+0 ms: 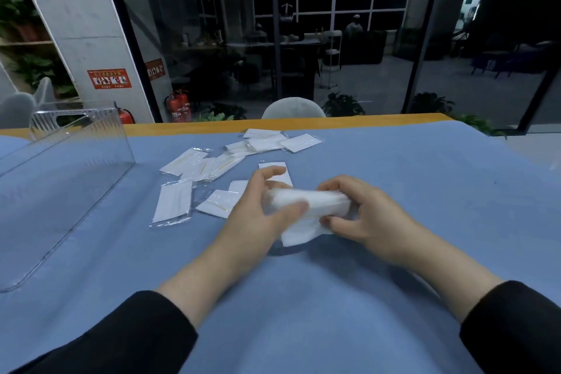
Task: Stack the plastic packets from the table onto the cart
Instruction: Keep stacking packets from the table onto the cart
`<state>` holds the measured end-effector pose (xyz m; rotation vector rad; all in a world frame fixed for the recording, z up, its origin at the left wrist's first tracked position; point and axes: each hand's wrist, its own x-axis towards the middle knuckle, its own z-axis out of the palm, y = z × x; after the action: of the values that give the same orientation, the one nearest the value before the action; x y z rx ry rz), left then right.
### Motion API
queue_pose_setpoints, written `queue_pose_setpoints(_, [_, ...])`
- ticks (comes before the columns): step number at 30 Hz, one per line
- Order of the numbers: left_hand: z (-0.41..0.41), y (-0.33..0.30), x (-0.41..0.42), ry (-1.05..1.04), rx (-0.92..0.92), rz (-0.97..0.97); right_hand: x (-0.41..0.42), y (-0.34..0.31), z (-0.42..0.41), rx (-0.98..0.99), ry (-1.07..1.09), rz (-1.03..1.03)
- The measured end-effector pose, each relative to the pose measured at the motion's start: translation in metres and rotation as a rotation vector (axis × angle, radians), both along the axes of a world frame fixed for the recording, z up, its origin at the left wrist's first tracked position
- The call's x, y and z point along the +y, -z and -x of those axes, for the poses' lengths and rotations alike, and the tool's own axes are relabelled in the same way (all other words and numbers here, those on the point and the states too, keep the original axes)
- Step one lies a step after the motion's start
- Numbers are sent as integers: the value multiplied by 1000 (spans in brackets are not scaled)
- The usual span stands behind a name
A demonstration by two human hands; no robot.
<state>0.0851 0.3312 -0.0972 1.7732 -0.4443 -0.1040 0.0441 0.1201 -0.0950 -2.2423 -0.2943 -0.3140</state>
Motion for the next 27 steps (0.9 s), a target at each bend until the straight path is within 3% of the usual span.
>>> queue_pose_setpoints(3, [-1, -7, 2, 128, -39, -117, -14, -13, 22, -42, 44, -47])
queue_pose_setpoints(8, [30, -41, -62, 247, -210, -169, -52, -33, 88, -83, 229, -68])
queue_pose_setpoints(15, [135, -87, -205, 748, -330, -257, -138, -61, 285, 17, 575, -132])
queue_pose_setpoints(21, [287, -39, -325, 1169, -335, -334, -183, -31, 473, 281, 880, 15])
queue_pose_setpoints(27, [398, 36, -406, 1332, -225, -380, -217, 34, 581, 348, 1095, -34])
